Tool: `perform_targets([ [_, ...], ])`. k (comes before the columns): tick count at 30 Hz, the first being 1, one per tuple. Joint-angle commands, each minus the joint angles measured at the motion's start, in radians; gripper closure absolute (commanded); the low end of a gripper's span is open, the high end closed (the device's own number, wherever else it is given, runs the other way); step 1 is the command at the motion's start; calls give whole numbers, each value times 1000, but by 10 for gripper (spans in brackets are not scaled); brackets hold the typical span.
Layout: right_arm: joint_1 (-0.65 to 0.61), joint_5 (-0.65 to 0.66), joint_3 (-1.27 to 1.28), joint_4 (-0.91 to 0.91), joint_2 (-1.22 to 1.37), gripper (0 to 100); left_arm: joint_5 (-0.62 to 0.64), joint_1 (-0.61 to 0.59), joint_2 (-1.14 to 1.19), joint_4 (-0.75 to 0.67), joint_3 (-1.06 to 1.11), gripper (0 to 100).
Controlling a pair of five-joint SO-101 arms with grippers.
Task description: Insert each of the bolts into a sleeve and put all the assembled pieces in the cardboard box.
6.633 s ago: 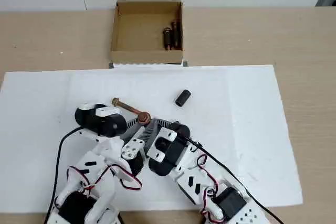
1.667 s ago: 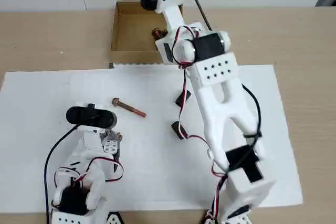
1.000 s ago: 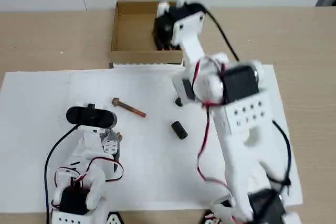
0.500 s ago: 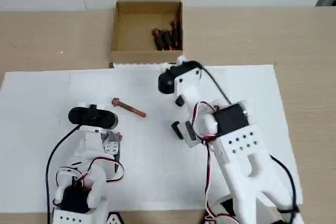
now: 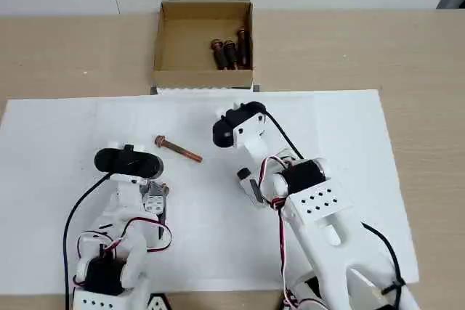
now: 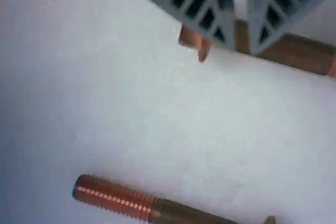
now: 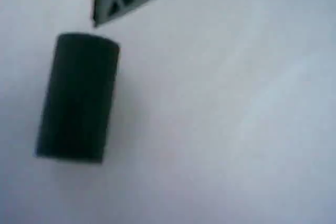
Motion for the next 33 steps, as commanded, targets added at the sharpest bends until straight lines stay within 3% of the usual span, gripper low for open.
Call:
perform_targets([
  [1, -4, 14, -2, -39, -7, 877, -6, -5, -9, 2, -2, 995],
  [21, -5, 61, -245, -50, 432, 880, -6, -5, -9, -6, 2, 995],
  [33, -33, 114, -393, 125, 371, 877, -6, -3, -9, -11, 2, 995],
])
